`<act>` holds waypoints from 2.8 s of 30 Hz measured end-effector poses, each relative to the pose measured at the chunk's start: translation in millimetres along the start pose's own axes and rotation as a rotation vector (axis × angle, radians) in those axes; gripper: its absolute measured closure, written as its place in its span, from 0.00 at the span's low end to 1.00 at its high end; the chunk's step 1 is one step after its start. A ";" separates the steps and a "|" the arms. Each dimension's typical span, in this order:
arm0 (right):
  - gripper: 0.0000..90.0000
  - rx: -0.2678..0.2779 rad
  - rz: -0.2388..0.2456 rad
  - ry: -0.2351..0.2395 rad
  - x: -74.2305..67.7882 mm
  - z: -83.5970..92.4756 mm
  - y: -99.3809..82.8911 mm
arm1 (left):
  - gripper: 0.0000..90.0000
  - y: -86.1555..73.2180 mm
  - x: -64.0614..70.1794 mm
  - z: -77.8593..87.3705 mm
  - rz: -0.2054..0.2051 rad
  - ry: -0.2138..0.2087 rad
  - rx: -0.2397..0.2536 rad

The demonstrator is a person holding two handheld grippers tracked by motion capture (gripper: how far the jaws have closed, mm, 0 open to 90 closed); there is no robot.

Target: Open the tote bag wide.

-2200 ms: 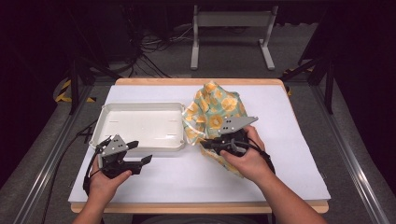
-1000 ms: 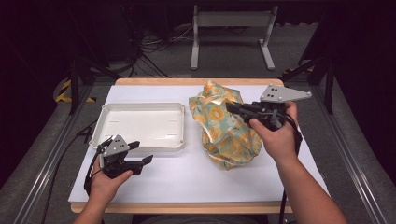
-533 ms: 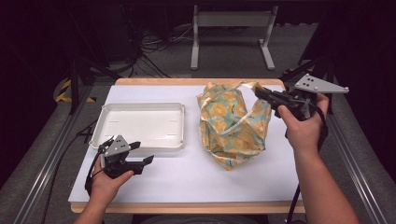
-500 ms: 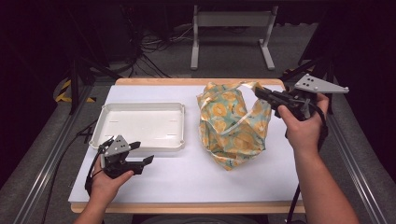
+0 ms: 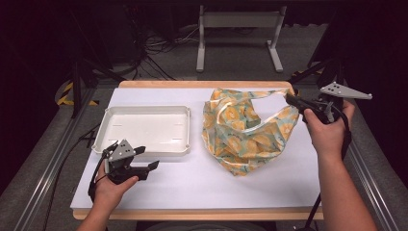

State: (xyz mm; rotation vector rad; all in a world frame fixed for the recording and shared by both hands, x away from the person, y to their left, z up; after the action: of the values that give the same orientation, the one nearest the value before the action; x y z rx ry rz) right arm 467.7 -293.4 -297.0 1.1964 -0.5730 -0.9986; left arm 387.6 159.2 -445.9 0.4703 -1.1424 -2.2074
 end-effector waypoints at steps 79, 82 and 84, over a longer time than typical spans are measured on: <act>0.33 -0.167 0.329 0.156 -140.0 -60.4 -69.8 | 0.30 -1.6 2.1 -2.3 0.009 -0.010 -0.005; 0.35 -0.162 0.355 0.118 -136.7 -64.6 -70.5 | 0.30 -1.9 2.7 -2.5 0.013 -0.013 -0.007; 0.37 -0.168 0.361 0.105 -134.9 -67.3 -72.0 | 0.30 -1.8 2.3 -2.4 0.007 -0.011 -0.007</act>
State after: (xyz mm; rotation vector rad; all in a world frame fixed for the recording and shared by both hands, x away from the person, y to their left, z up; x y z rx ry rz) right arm 434.8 -145.8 -368.1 0.9486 -0.5849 -0.6597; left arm 386.5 157.0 -448.8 0.4509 -1.1398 -2.2097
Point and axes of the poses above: each handheld gripper's, and its own axes: z roughly backward along the jaws, y roughly out of its top, x roughly to its right, the point moved 8 cm from there along -z, roughly forward along the jaws, and after that the axes turned 4 degrees about -z, right-handed, at the moved point
